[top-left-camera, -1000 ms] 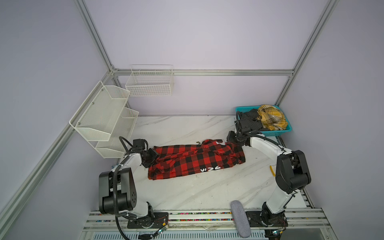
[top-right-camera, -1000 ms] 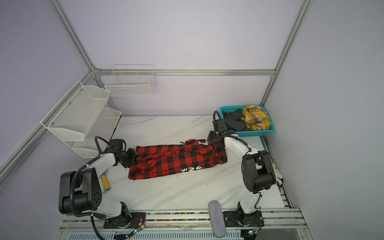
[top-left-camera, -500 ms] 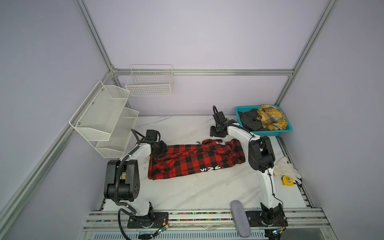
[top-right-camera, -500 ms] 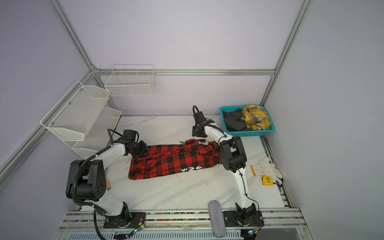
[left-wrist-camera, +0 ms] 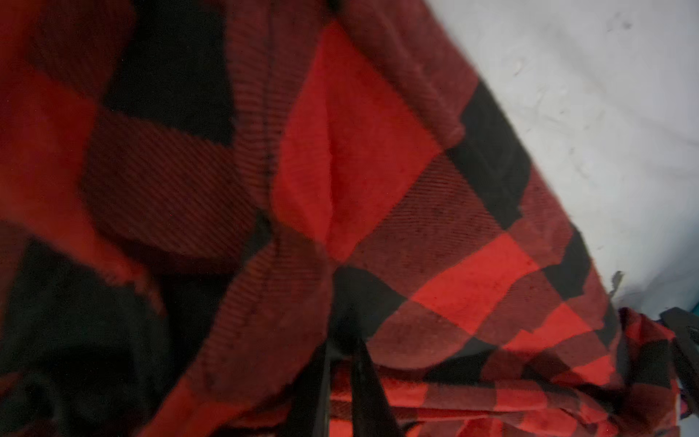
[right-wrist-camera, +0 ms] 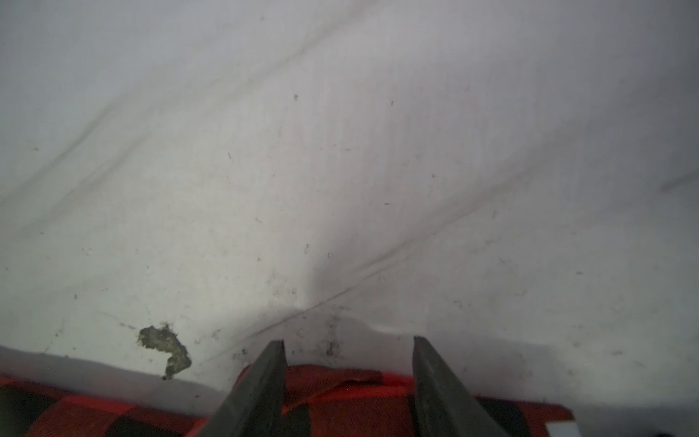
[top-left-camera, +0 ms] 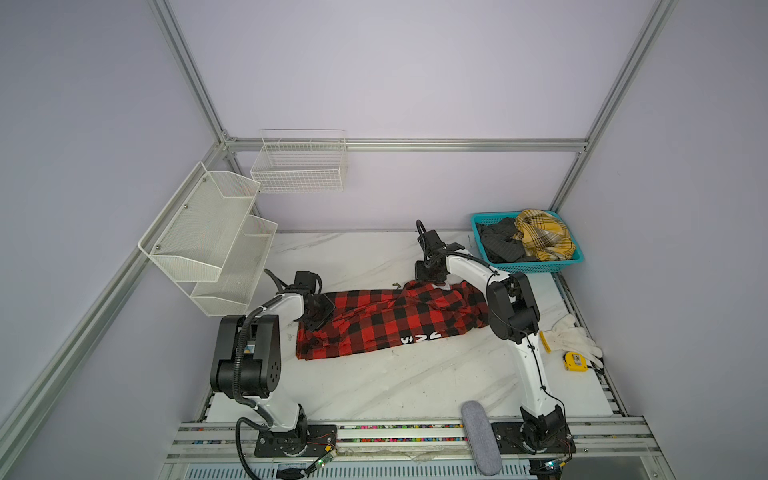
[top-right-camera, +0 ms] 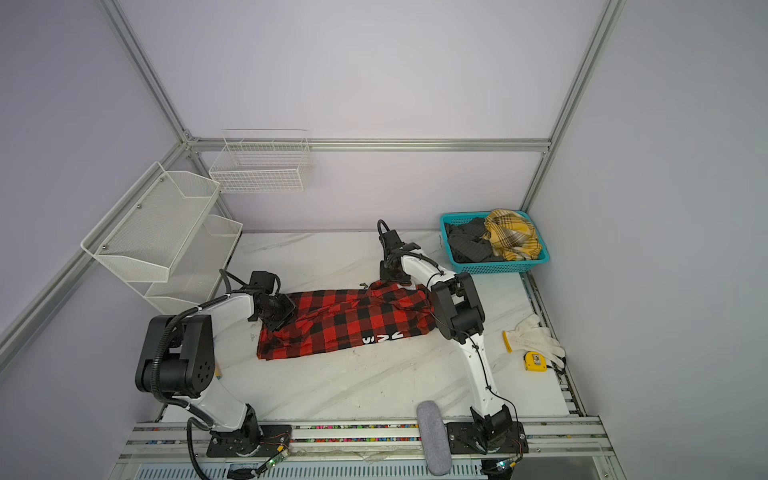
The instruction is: Fold and stack the long sleeve shirts
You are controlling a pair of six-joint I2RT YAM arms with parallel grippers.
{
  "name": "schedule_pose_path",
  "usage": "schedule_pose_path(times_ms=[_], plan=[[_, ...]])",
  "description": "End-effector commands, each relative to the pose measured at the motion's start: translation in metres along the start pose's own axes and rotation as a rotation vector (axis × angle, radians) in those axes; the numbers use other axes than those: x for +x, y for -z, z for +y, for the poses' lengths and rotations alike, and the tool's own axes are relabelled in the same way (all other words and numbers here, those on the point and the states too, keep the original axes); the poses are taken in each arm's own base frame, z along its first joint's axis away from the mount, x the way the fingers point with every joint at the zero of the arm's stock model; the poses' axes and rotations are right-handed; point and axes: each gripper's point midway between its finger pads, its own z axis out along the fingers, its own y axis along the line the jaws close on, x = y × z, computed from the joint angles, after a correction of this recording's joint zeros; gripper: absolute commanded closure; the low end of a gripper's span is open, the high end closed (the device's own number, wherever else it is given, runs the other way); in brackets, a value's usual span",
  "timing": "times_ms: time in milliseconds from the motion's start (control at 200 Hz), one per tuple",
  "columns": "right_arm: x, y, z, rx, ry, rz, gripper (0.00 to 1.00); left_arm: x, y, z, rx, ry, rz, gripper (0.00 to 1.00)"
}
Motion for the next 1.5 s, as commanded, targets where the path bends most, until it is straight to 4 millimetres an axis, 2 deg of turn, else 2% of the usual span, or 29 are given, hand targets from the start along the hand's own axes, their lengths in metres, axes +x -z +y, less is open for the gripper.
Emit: schedule_pose_path(times_ms=[0,60,210,355,450,595,740,835,945,1095,1260,1390,1460,1495], plan=[[0.007,0.002,0.010,0.015,0.035,0.016,0.44,0.007,-0.003,0.019,-0.036,-0.007,-0.009,0.90],[0.013,-0.002,0.011,0.018,0.043,0.030,0.46,0.009,-0.005,0.027,-0.056,-0.001,-0.012,0.93],[0.029,-0.012,0.012,0.030,0.033,0.066,0.59,0.014,-0.007,0.044,-0.091,0.011,-0.025,0.98],[0.035,-0.017,0.010,0.035,-0.002,0.078,0.89,0.015,-0.010,0.053,-0.106,0.020,-0.023,1.00],[0.027,-0.014,0.016,0.018,-0.015,0.060,1.00,0.014,-0.011,0.056,-0.110,0.021,-0.022,1.00],[-0.007,0.016,0.028,-0.011,-0.041,-0.030,1.00,0.013,-0.010,0.056,-0.108,0.017,-0.026,1.00],[-0.041,0.072,0.051,-0.092,-0.065,-0.167,1.00,0.013,-0.010,0.056,-0.107,0.013,-0.024,1.00],[-0.045,0.100,0.060,-0.119,-0.069,-0.221,1.00,0.015,-0.011,0.057,-0.107,0.010,-0.021,1.00],[-0.024,0.107,0.064,-0.129,-0.073,-0.212,1.00,0.017,-0.012,0.059,-0.111,0.008,-0.013,1.00],[0.019,0.098,0.063,-0.117,-0.072,-0.175,1.00,0.018,-0.013,0.061,-0.119,0.000,-0.010,1.00],[0.044,0.113,0.074,-0.152,-0.058,-0.182,1.00,0.020,-0.013,0.063,-0.123,0.002,-0.006,1.00],[0.091,0.104,0.077,-0.119,-0.015,-0.125,1.00,0.020,-0.014,0.064,-0.121,0.008,-0.007,1.00],[0.115,0.091,0.066,-0.082,-0.014,-0.072,1.00,0.020,-0.015,0.063,-0.117,0.011,-0.007,1.00],[0.121,0.090,0.061,-0.067,-0.023,-0.055,0.87,0.020,-0.015,0.063,-0.116,0.011,-0.007,1.00]])
